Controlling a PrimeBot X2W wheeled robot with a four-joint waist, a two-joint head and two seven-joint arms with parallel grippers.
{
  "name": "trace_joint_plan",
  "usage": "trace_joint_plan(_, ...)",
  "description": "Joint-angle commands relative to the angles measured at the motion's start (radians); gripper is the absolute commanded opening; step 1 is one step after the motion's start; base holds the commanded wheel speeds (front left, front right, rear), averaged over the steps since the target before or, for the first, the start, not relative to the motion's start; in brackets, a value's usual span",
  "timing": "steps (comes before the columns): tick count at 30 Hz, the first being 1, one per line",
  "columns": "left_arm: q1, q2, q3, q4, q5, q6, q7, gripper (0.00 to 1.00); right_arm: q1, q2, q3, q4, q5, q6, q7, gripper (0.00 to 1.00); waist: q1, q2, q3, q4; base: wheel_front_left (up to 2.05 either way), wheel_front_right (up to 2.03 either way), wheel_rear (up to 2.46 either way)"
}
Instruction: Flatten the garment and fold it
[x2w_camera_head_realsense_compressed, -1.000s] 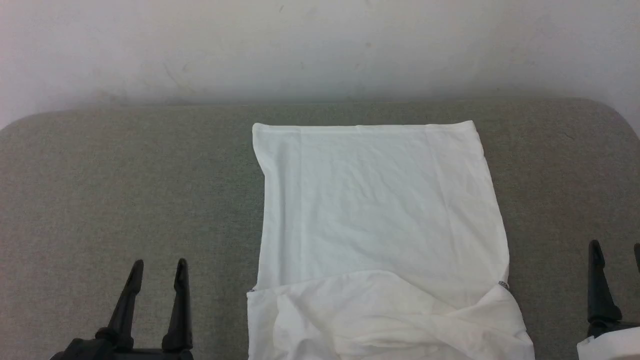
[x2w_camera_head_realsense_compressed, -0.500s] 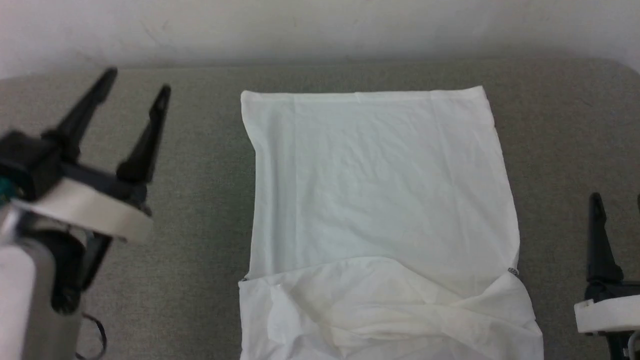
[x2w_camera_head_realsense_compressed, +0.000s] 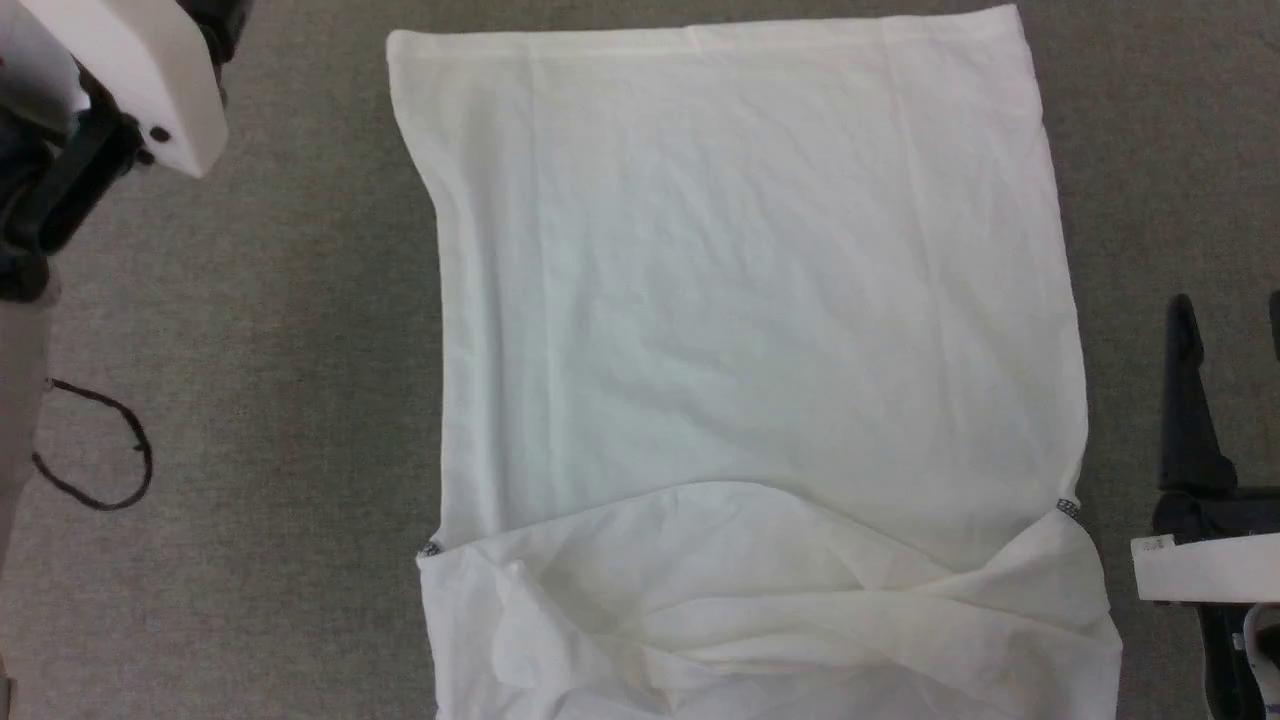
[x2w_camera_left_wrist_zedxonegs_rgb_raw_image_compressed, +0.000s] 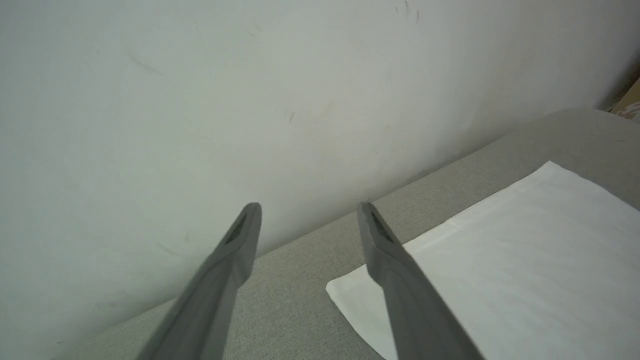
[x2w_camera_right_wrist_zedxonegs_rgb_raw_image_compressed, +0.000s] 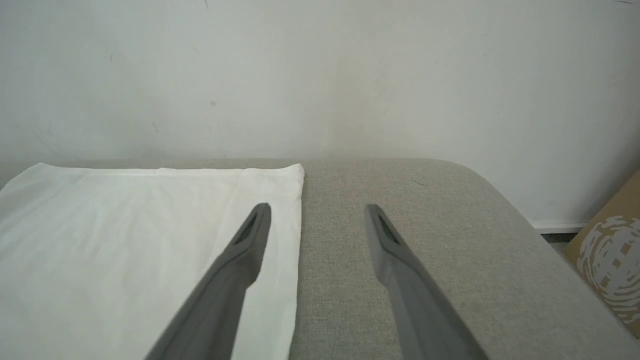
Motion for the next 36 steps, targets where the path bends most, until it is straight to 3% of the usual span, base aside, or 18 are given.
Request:
trace_joint_plan(1,-0.029,0.004,-0.013,0.024,-0.017,-0.006,0.018,1.0,-0.017,0.002,0.002,-0.007,-0.003,-0.001,-0.008,1.0,-0.0003,0.0,0.093,-0.047,0.0,0.0,0.0)
trace_joint_plan(10,-0.088,0.006,-0.055,0.186,-0.099,-0.003,0.193,1.0,-0.041,0.002,0.009,-0.011,0.008,-0.001,-0.01,1.0,-0.0003,0.0,0.178,-0.091,0.0,0.0,0.0)
trace_joint_plan(20,-0.077,-0.005,-0.073,0.214,-0.126,0.001,0.228,1.0,-0.053,0.002,-0.004,-0.001,0.016,-0.001,-0.019,1.0,-0.0003,0.0,0.222,-0.098,0.0,0.0,0.0)
trace_joint_plan(21,-0.075,-0.003,-0.079,0.217,-0.122,0.001,0.23,0.88,-0.057,0.002,-0.002,-0.001,0.016,-0.001,-0.019,1.0,-0.0003,0.0,0.225,-0.099,0.0,0.0,0.0)
trace_joint_plan(22,-0.072,-0.002,-0.087,0.22,-0.119,0.0,0.233,0.0,-0.06,0.002,-0.001,-0.001,0.015,-0.001,-0.019,1.0,-0.0003,0.0,0.227,-0.099,0.0,0.0,0.0)
trace_joint_plan(30,-0.054,0.006,-0.108,0.221,-0.095,-0.003,0.141,0.0,-0.097,0.002,0.009,-0.034,-0.01,-0.001,-0.005,1.0,-0.0003,0.0,0.203,-0.093,0.0,0.0,0.0)
trace_joint_plan(36,-0.016,-0.034,-0.112,0.256,-0.097,-0.004,0.02,0.0,-0.269,0.002,0.021,-0.16,-0.019,-0.001,0.096,1.0,-0.0003,0.0,0.128,-0.072,0.0,0.0,0.0)
